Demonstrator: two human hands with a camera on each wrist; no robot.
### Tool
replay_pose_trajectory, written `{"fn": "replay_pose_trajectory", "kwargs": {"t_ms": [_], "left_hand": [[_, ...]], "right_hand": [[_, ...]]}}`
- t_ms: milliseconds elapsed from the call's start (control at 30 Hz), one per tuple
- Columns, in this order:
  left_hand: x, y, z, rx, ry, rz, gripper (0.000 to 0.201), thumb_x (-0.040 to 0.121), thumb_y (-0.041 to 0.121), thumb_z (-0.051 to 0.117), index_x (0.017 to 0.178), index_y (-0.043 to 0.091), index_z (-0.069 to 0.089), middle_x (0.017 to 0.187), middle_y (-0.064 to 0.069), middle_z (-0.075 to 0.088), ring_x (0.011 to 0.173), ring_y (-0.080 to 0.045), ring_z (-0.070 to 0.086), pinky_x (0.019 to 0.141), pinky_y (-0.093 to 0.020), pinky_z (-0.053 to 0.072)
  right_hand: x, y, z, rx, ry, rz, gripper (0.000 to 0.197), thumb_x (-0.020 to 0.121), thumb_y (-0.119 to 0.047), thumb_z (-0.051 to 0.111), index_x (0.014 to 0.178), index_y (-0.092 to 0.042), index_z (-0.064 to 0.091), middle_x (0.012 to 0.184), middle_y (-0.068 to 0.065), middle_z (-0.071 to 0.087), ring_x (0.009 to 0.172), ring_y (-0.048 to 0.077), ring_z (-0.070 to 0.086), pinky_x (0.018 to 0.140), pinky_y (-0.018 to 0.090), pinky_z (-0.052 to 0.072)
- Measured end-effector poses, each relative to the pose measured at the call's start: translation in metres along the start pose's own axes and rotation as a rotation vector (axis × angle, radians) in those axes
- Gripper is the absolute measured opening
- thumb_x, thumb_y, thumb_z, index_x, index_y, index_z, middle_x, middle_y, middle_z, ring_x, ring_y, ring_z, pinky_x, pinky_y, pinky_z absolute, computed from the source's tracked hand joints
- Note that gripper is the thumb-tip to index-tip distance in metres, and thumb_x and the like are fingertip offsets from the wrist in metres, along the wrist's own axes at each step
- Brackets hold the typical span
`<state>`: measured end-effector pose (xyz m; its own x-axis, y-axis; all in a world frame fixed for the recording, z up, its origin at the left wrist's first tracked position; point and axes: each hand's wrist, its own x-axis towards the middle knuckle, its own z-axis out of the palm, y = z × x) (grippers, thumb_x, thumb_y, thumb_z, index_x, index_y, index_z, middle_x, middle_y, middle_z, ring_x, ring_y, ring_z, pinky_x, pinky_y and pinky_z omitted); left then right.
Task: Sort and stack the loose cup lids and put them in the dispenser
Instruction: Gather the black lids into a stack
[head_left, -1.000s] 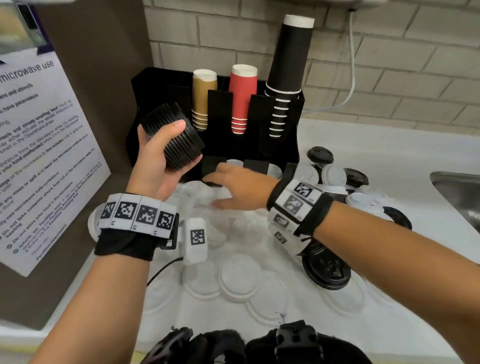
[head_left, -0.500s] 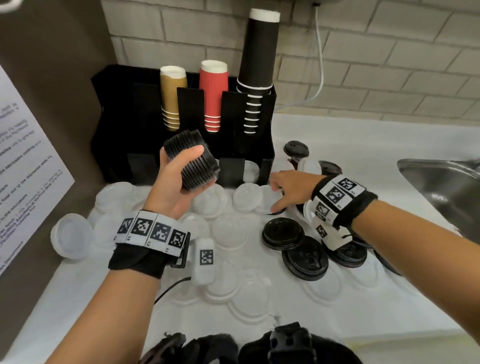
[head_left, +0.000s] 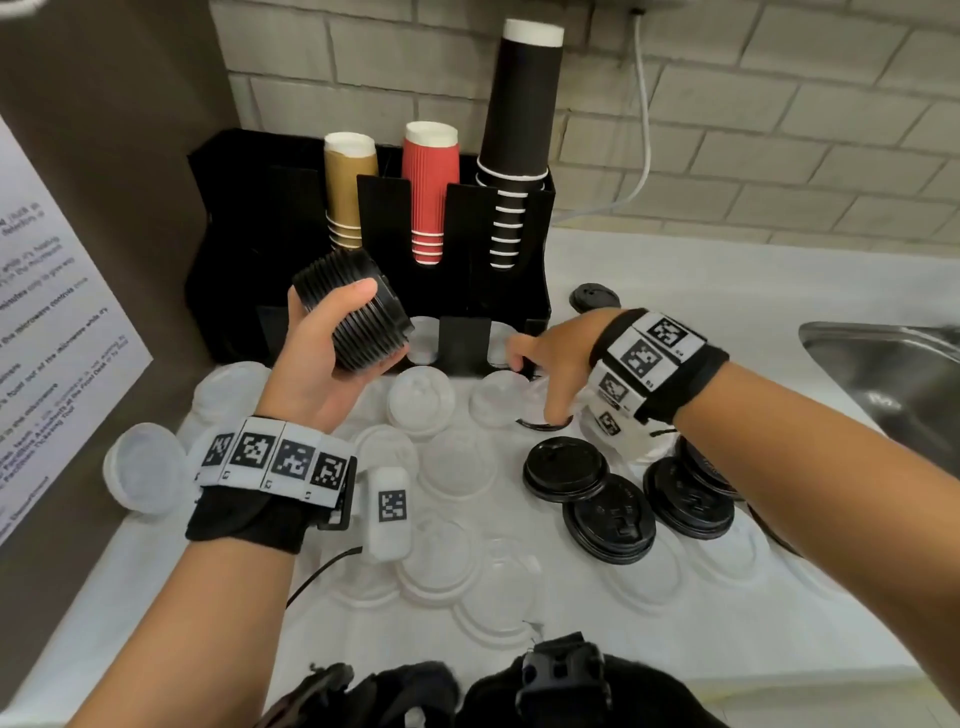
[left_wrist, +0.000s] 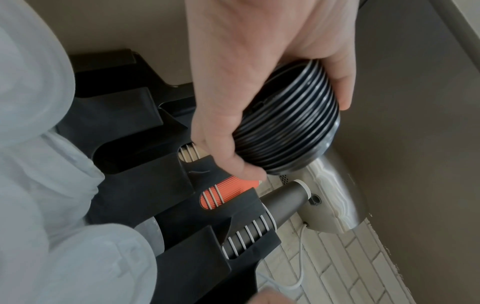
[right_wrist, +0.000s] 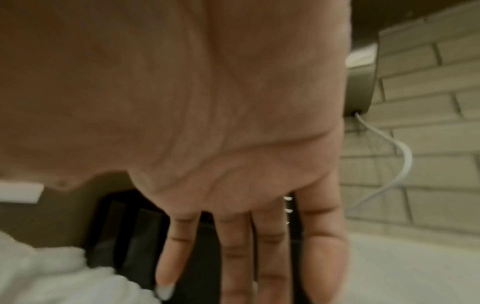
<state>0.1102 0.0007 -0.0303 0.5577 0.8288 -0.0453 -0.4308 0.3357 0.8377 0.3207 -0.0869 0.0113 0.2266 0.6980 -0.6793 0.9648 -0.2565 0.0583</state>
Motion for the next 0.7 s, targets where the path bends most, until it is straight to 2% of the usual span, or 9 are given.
{"fn": "replay_pose_trajectory", "kwargs": {"t_ms": [33,100,167,233,333,400,467,600,700], "left_hand": [[0.000,0.001,0.000,-0.004,-0.001,0.001,0.085,0.073,0.029,0.067,0.147,0.007,0.031,0.145,-0.022,0.044,0.113,-0.029,0.058,0.075,-0.036,0.057],[0.001,0.003,0.001,-0.012,-0.001,0.003,0.086,0.073,0.029,0.067,0.147,0.007,0.030,0.148,-0.022,0.041,0.115,-0.029,0.057,0.074,-0.036,0.057],[0.001,0.003,0.002,-0.008,0.000,0.003,0.086,0.073,0.030,0.067,0.148,0.007,0.029,0.146,-0.021,0.044,0.115,-0.029,0.057,0.074,-0.036,0.057],[0.001,0.003,0.001,-0.001,-0.001,-0.004,0.087,0.073,0.030,0.067,0.147,0.007,0.030,0.139,-0.019,0.049,0.113,-0.028,0.058,0.073,-0.036,0.057],[0.001,0.000,0.000,0.009,0.003,-0.014,0.084,0.073,0.030,0.067,0.147,0.007,0.032,0.141,-0.019,0.049,0.120,-0.032,0.058,0.078,-0.038,0.057],[0.001,-0.001,0.000,0.013,0.003,-0.020,0.084,0.074,0.030,0.067,0.146,0.008,0.032,0.143,-0.019,0.048,0.124,-0.034,0.056,0.081,-0.040,0.056],[0.000,-0.002,0.001,0.019,0.001,-0.021,0.084,0.073,0.029,0.068,0.146,0.008,0.032,0.136,-0.017,0.053,0.117,-0.031,0.059,0.081,-0.040,0.057],[0.000,-0.003,0.003,0.028,-0.006,-0.016,0.082,0.073,0.029,0.068,0.145,0.007,0.035,0.132,-0.016,0.053,0.110,-0.027,0.059,0.082,-0.040,0.056],[-0.001,-0.004,0.003,0.032,-0.008,-0.019,0.082,0.073,0.029,0.068,0.145,0.006,0.034,0.126,-0.014,0.055,0.107,-0.027,0.060,0.083,-0.041,0.056]], "right_hand": [[0.001,-0.006,0.000,0.040,-0.002,-0.055,0.075,0.073,-0.027,0.078,0.131,-0.027,0.030,0.100,0.004,0.053,0.076,0.016,0.054,0.070,0.033,0.054],[0.005,-0.017,0.006,0.112,0.060,-0.172,0.078,0.072,-0.034,0.081,0.132,-0.030,0.031,0.119,0.004,0.052,0.096,0.019,0.056,0.083,0.033,0.051],[0.011,-0.020,0.010,0.148,0.162,-0.218,0.076,0.075,-0.039,0.079,0.135,-0.027,0.035,0.124,0.001,0.050,0.108,0.020,0.054,0.090,0.030,0.047],[0.014,-0.012,0.009,0.075,0.279,-0.194,0.057,0.085,-0.034,0.069,0.133,-0.014,0.045,0.123,0.006,0.054,0.110,0.023,0.054,0.092,0.031,0.046],[0.021,0.009,0.008,-0.058,0.231,-0.025,0.046,0.090,-0.029,0.062,0.123,0.002,0.056,0.107,0.014,0.060,0.094,0.024,0.055,0.075,0.028,0.044],[0.027,0.017,0.015,-0.096,0.136,0.046,0.053,0.084,-0.036,0.069,0.122,-0.001,0.057,0.114,0.013,0.062,0.099,0.026,0.058,0.081,0.032,0.049],[0.035,0.020,0.024,-0.086,0.132,0.050,0.060,0.079,-0.040,0.074,0.123,-0.005,0.056,0.118,0.010,0.061,0.107,0.027,0.058,0.086,0.033,0.049],[0.049,0.022,0.038,0.050,0.225,0.008,0.057,0.073,-0.035,0.081,0.112,-0.010,0.047,0.104,0.002,0.051,0.092,0.022,0.053,0.057,0.021,0.035],[0.052,0.025,0.040,0.094,0.250,-0.009,0.056,0.070,-0.035,0.083,0.104,-0.015,0.042,0.101,0.001,0.050,0.087,0.018,0.049,0.055,0.020,0.034]]}}
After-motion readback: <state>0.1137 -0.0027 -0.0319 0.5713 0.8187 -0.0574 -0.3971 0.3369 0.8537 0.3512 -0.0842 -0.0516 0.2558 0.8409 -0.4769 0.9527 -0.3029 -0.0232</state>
